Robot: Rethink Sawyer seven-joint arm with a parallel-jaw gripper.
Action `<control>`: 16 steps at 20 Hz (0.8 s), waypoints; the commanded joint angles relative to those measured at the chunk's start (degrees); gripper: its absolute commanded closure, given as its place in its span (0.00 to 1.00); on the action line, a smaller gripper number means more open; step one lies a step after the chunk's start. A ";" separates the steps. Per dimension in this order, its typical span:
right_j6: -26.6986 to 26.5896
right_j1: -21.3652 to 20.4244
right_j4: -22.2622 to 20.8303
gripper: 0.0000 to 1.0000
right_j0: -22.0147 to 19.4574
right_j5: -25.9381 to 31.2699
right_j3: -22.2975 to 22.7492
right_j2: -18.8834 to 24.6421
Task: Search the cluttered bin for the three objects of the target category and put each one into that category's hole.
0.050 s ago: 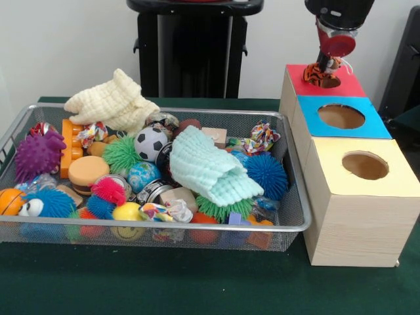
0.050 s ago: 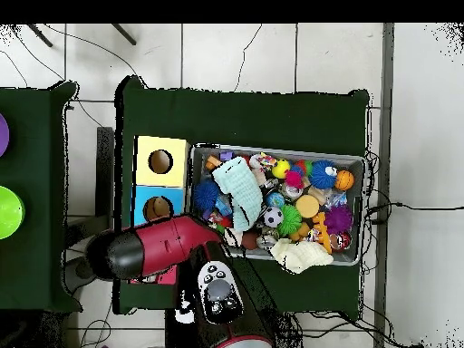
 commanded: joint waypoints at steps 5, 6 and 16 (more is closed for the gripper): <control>6.69 0.60 2.94 1.00 -4.18 -8.20 8.48 9.26; 6.95 0.50 3.37 1.00 -4.39 -8.55 8.78 9.84; 7.21 0.84 2.27 1.00 -4.94 -4.57 8.92 10.40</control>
